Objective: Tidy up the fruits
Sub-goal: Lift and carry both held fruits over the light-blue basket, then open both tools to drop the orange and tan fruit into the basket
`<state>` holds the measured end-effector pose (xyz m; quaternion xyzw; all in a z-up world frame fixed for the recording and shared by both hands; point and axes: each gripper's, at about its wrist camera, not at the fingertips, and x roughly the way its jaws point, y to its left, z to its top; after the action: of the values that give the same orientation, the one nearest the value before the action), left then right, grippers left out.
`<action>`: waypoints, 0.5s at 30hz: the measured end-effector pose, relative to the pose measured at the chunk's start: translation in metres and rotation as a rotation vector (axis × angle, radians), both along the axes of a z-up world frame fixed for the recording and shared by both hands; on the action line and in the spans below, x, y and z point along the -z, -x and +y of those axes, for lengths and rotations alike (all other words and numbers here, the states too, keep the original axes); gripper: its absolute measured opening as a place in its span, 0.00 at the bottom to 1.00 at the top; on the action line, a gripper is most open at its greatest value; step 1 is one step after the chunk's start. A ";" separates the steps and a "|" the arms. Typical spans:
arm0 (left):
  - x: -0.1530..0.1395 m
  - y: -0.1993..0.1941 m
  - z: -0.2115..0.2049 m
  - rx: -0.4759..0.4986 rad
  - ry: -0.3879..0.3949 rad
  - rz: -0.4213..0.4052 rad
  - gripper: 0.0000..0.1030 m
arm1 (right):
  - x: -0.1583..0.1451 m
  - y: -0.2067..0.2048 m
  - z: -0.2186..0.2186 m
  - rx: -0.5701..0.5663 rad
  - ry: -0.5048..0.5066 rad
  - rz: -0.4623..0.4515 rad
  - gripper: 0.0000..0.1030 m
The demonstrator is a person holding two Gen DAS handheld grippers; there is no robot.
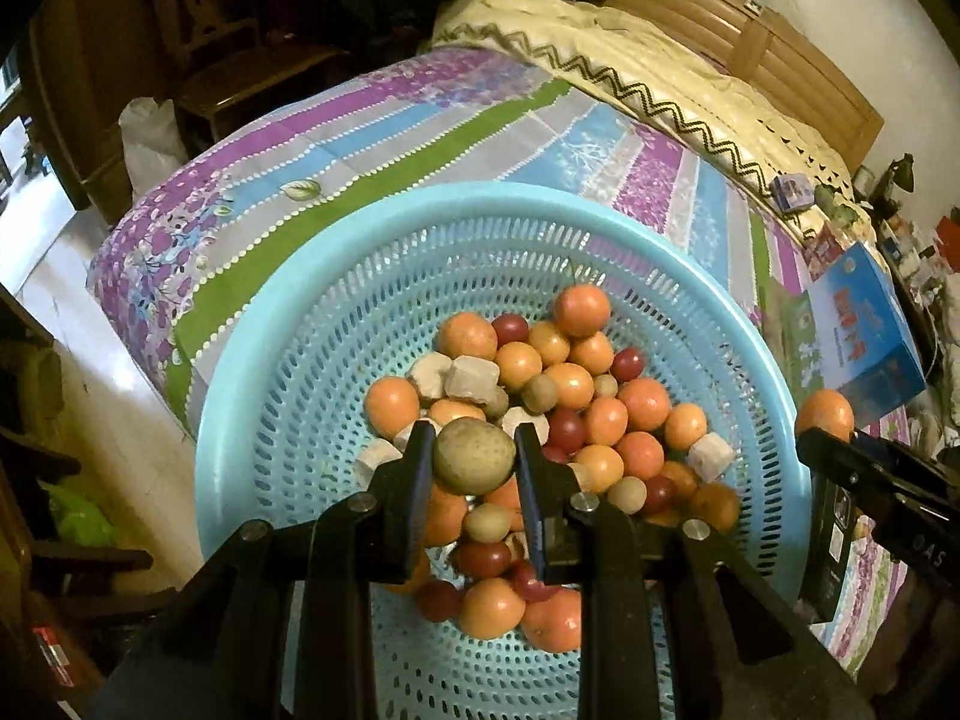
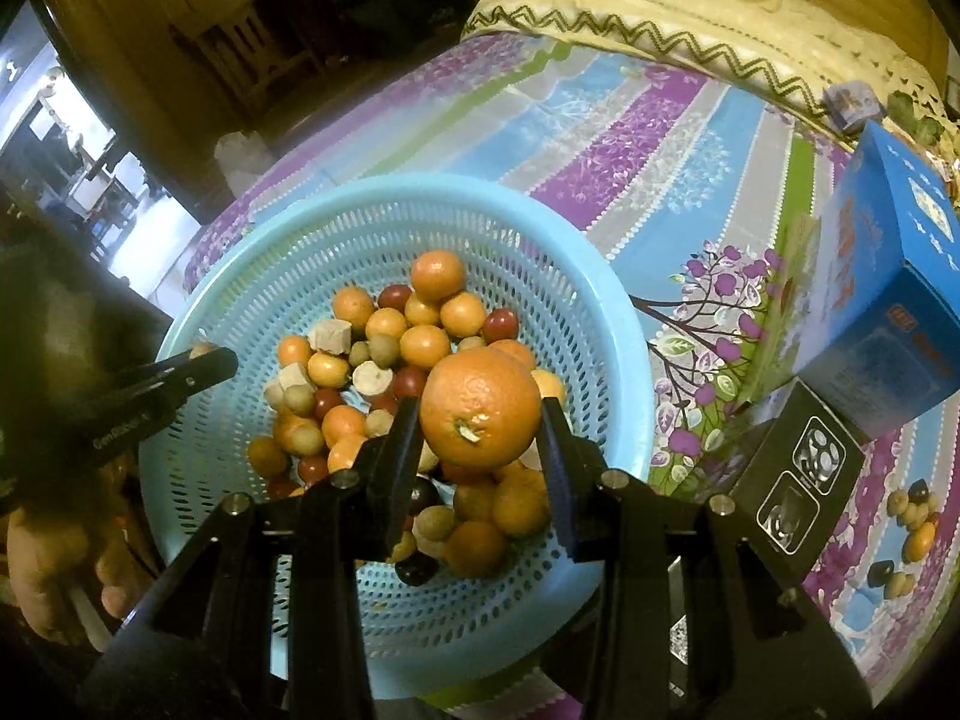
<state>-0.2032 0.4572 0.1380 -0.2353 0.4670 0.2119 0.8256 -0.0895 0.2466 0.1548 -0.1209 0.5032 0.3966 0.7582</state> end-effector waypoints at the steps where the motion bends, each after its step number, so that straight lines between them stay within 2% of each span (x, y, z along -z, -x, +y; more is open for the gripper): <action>1: 0.000 0.000 0.000 0.000 0.001 -0.001 0.26 | 0.000 0.000 0.000 0.000 0.000 0.000 0.38; 15: 0.006 -0.003 -0.002 0.000 0.004 0.008 0.26 | 0.004 0.000 0.001 -0.011 -0.002 0.002 0.38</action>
<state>-0.2000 0.4553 0.1323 -0.2361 0.4705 0.2121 0.8233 -0.0898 0.2479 0.1505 -0.1223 0.5030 0.4015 0.7555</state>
